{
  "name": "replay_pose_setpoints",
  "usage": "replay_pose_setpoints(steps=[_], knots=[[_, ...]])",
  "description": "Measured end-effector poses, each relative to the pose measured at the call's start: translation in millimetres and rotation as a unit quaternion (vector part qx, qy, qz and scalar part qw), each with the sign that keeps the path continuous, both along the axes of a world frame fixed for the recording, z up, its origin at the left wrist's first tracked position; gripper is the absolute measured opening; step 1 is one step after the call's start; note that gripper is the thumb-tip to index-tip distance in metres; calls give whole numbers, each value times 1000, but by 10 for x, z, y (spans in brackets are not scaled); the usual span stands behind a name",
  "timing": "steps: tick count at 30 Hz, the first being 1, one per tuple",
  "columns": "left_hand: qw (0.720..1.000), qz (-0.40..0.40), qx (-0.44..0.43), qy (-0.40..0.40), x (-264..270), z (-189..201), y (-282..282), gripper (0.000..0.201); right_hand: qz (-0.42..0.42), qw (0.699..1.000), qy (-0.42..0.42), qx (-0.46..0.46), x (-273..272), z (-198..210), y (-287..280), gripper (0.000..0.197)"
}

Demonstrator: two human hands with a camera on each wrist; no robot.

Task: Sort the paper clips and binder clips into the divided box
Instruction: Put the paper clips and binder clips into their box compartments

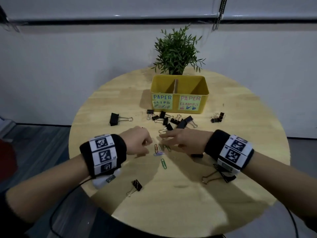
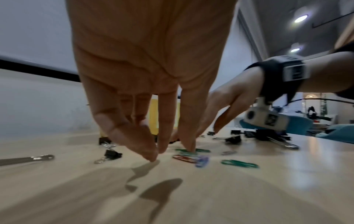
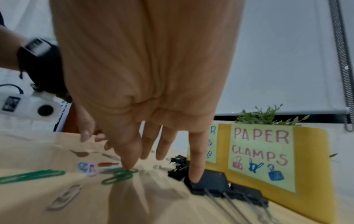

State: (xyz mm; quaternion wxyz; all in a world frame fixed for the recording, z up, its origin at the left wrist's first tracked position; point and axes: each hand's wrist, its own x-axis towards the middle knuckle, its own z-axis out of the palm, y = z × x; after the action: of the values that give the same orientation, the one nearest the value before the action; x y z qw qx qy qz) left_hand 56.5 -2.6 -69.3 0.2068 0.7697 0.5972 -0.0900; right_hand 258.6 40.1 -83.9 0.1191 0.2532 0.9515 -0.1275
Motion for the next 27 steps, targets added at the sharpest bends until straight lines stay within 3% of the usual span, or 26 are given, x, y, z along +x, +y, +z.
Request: replay_pose_setpoints(steps=[2, 5, 10, 13, 16, 19, 22, 27], knots=[[999, -18, -3, 44, 15, -24, -100, 27, 19, 999, -39, -2, -52, -13, -29, 48], [996, -37, -9, 84, 59, -54, -179, 26, 16, 997, -75, -4, -39, -7, -52, 45], [998, -43, -5, 54, 184, -134, -147, 35, 22, 999, -21, -11, 152, 55, -198, 35], [998, -58, -20, -25, 279, -141, -147, 46, -47, 996, 74, -6, 276, 102, -267, 29], [995, -36, -15, -92, 346, -123, -144, 65, -149, 984, 90, 35, 334, 106, -312, 33], [997, 7, 13, -72, 338, -150, -140, 78, -191, 978, 80, 22, 283, 63, -362, 32], [998, 12, 24, -48, 354, -198, -174, 66, -210, 975, 70, 14, 189, 19, -333, 30], [994, 1, 27, -102, 446, -203, -193, 31, -248, 967, 53, -5, 73, 7, -261, 38]])
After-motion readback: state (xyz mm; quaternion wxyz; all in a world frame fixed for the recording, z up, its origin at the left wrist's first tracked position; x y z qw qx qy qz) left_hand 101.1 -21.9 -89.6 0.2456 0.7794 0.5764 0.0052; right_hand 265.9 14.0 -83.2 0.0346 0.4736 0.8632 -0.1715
